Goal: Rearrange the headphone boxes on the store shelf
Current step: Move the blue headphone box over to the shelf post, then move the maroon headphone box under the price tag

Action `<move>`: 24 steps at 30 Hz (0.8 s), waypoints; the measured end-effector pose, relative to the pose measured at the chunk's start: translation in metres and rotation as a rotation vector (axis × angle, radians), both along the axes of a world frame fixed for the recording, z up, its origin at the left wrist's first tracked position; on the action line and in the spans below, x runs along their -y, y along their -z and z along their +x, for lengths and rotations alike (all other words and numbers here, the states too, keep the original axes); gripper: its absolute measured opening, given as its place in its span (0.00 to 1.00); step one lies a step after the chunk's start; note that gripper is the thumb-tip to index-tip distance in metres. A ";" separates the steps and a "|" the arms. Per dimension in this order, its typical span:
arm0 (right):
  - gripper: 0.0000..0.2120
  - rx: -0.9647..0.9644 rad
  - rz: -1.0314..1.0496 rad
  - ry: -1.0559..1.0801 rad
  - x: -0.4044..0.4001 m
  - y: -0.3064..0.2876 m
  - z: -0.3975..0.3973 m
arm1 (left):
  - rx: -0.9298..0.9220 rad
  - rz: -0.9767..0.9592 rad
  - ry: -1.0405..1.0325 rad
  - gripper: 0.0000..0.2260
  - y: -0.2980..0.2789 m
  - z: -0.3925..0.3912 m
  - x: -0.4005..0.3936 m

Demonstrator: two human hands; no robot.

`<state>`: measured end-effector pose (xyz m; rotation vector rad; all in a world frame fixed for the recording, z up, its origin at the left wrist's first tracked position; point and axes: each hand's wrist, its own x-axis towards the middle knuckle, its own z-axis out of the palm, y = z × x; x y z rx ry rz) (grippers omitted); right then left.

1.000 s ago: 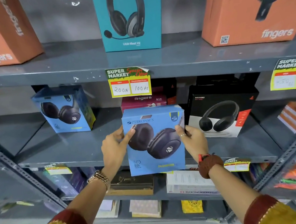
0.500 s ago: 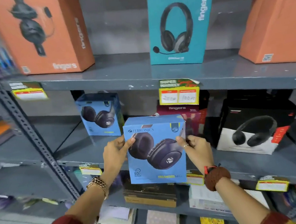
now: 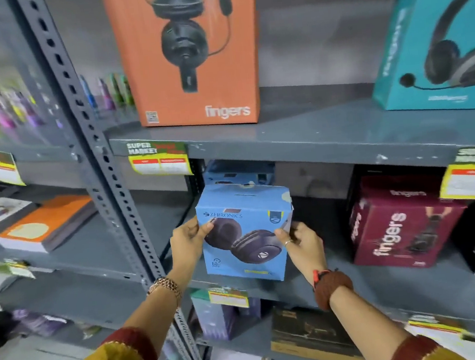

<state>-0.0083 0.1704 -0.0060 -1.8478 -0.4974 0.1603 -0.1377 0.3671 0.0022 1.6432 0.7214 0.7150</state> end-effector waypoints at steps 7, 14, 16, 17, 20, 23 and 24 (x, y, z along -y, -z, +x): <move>0.12 -0.013 -0.033 0.034 -0.042 0.006 0.005 | 0.028 -0.050 -0.006 0.12 0.015 0.011 -0.041; 0.17 -0.081 -0.024 -0.001 -0.030 0.014 0.007 | 0.035 -0.079 -0.067 0.17 0.020 0.009 -0.031; 0.22 -0.123 0.002 0.001 -0.013 0.018 0.005 | 0.035 -0.090 -0.179 0.21 0.031 0.004 -0.019; 0.22 -0.139 0.018 0.008 -0.002 0.021 0.004 | 0.029 -0.097 -0.235 0.22 0.038 0.001 -0.010; 0.19 -0.149 0.017 0.071 0.043 0.031 0.005 | -0.002 -0.125 -0.280 0.12 0.063 -0.001 0.021; 0.16 -0.154 -0.025 0.178 0.095 0.045 0.013 | -0.109 -0.104 -0.086 0.06 0.087 0.012 0.059; 0.16 -0.163 -0.035 0.225 0.116 0.048 0.018 | -0.131 -0.102 -0.004 0.06 0.092 0.020 0.076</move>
